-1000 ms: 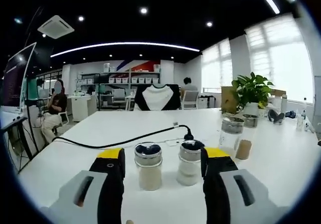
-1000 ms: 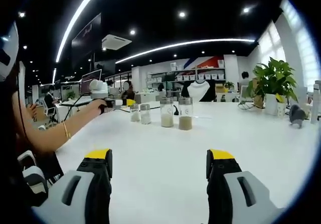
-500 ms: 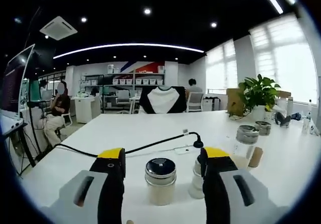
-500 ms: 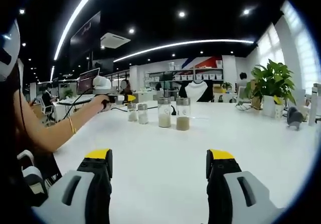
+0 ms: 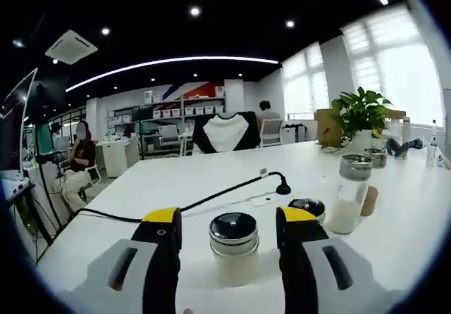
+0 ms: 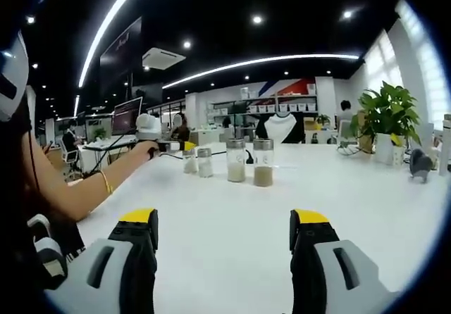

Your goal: Rotate the seasoning bottle until the label or dispensing opening points toward the visible target arrow and the bottle remains upright within the marked orientation range

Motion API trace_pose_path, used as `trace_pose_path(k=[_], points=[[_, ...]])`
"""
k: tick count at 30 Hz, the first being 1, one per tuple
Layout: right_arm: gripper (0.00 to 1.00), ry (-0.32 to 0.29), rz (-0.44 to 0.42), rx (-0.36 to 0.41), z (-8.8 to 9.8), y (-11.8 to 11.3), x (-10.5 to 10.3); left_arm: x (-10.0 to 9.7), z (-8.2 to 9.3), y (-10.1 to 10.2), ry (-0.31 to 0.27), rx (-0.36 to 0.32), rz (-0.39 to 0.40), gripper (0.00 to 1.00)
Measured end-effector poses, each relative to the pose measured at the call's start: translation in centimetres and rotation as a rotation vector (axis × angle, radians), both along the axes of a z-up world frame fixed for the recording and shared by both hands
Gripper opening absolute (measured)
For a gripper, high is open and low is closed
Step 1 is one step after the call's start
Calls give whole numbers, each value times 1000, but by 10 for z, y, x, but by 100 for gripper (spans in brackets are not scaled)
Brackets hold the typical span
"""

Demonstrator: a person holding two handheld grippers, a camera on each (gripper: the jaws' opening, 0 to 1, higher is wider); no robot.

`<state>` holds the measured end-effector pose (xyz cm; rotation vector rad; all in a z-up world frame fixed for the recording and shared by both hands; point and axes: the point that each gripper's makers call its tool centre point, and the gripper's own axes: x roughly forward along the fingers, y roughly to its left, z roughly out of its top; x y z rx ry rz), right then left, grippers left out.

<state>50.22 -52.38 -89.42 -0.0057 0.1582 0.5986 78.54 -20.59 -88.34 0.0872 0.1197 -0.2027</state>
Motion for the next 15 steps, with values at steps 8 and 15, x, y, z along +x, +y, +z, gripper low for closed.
trace_pose_path(k=[8,15], points=[[76,3,40,25,-2,16,-2,-1,-6,-2,-26,-9,-48,45],[76,-3,31,41,1,9,-3,2,-15,-5,-15,-22,-49,44]])
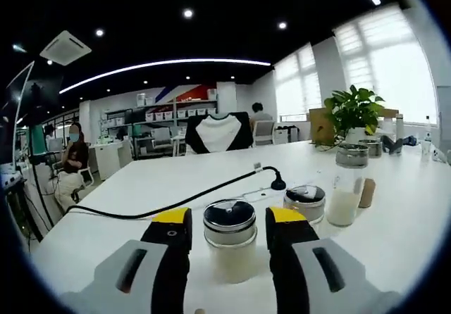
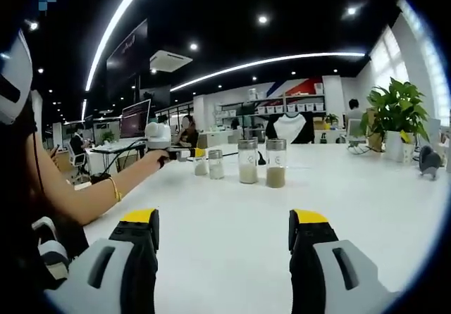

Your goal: Rotate the seasoning bottle until the label or dispensing opening points toward the visible target arrow and the bottle remains upright within the marked orientation range

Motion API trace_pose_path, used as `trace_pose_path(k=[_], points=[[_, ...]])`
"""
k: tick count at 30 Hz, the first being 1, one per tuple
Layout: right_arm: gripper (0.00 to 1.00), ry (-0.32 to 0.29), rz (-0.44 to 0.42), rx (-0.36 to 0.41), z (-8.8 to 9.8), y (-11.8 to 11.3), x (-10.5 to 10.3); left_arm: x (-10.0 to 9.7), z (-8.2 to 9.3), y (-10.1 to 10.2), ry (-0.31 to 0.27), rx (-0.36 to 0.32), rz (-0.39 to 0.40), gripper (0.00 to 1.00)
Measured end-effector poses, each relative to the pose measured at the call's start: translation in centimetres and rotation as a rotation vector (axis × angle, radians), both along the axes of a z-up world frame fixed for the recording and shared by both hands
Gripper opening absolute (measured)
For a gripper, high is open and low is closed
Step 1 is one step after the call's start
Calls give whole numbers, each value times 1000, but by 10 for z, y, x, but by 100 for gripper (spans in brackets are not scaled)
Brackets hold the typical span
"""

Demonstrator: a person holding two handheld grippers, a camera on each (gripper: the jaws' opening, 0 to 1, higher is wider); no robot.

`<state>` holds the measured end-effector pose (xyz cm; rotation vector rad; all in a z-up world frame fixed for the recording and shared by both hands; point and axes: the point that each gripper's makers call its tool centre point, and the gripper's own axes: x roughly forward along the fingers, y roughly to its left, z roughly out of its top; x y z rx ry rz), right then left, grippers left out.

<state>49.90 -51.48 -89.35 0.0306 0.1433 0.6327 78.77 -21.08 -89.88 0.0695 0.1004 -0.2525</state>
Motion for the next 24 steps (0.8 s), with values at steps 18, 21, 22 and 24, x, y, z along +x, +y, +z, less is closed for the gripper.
trace_pose_path(k=[18,21,22,24], points=[[72,51,-52,20,-10,-13,2,5,-18,-3,11,35,13,41],[72,52,-46,21,-11,-10,2,5,-20,-9,21,-34,6,41],[72,54,-55,25,-12,-11,3,6,-22,-8,18,-50,12,42],[72,57,-67,37,-12,-13,6,6,-26,-8,32,-7,17,42]])
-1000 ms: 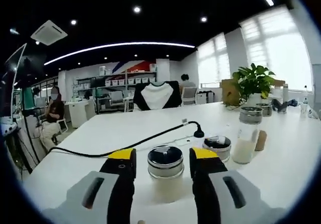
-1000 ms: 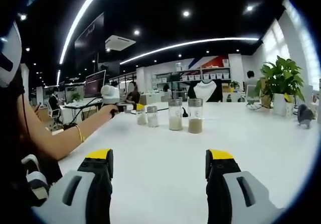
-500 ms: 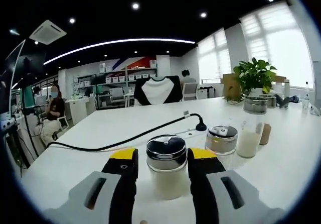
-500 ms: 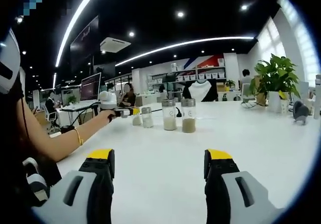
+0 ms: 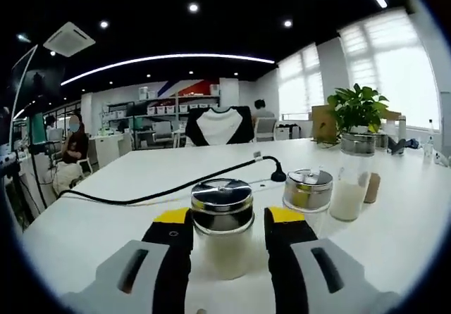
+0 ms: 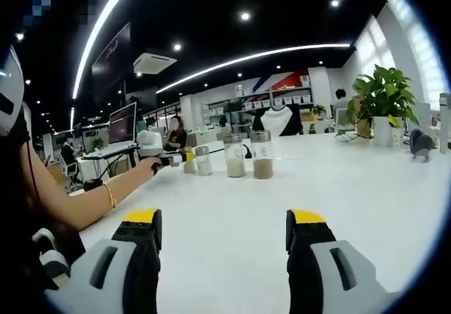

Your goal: Rotate the seasoning bottle until the label or dispensing opening points toward the visible target arrow and the bottle remains upright within the marked orientation range

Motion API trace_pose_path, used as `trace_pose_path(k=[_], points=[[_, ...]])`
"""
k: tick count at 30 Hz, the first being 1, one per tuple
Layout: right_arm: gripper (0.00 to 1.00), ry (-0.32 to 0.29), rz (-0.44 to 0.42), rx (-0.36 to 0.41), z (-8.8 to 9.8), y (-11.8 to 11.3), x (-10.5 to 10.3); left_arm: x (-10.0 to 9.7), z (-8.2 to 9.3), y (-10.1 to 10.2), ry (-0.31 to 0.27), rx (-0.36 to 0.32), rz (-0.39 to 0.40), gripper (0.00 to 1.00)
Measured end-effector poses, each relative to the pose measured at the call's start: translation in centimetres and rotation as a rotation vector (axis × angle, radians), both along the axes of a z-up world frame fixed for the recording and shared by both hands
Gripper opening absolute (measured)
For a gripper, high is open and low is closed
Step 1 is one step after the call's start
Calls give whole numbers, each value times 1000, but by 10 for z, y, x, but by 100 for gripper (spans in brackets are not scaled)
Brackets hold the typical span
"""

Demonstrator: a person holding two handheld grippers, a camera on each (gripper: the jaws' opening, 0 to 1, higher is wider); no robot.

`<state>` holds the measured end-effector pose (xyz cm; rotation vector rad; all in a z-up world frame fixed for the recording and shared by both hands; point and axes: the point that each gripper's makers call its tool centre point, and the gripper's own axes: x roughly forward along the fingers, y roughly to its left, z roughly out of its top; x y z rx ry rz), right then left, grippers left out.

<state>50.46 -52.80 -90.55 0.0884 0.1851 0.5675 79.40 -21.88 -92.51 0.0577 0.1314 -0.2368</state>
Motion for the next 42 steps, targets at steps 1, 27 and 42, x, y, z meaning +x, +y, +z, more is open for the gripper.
trace_pose_path(k=[1,27,42], points=[[72,0,-1,10,1,0,1,0,1,0,-5,4,1,41],[66,-37,-81,90,16,-14,3,5,9,0,-61,-4,42,36],[65,-38,-92,109,18,-17,1,3,24,24,-83,-54,122,36]])
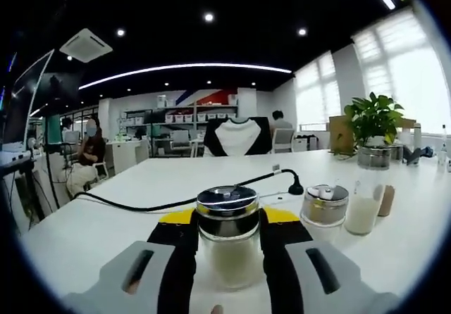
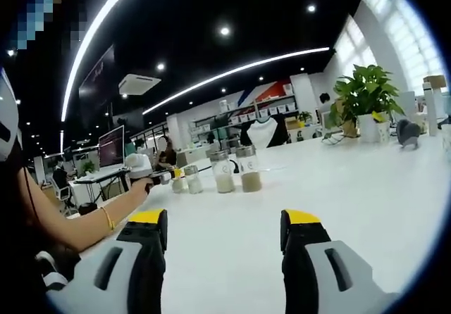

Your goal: Rotate the seasoning bottle until the label or dispensing opening points toward the visible target arrow and the bottle remains upright within the marked orientation range

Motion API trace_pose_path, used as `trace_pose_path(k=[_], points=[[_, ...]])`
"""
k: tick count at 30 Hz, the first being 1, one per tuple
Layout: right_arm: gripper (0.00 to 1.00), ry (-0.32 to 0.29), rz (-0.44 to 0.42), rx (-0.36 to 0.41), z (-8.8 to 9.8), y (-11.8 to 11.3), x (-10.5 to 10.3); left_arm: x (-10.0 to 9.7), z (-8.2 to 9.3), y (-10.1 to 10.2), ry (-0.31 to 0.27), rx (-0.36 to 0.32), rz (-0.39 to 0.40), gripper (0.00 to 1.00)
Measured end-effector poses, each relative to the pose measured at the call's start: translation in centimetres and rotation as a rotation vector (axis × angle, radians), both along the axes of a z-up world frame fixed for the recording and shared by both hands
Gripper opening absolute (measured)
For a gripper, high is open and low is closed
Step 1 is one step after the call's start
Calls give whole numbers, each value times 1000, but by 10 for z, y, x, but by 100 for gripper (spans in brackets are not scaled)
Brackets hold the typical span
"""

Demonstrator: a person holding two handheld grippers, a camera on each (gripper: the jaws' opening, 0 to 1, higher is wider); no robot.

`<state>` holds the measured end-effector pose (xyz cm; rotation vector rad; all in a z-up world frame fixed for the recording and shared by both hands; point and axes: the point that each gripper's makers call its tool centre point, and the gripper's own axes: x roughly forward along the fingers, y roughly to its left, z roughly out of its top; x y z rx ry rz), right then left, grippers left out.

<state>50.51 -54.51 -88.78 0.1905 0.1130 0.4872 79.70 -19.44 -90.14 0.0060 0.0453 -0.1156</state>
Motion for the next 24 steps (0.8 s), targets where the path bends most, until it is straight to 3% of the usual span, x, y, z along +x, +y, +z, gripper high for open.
trace_pose_path(k=[9,12,24], points=[[64,-6,30,1,3,5,2,-12,26,11,-50,-35,22,36],[64,-6,49,1,4,11,4,-13,25,11,-46,-27,26,36],[65,-9,117,-11,3,25,-3,-47,27,-10,-19,15,-55,36]])
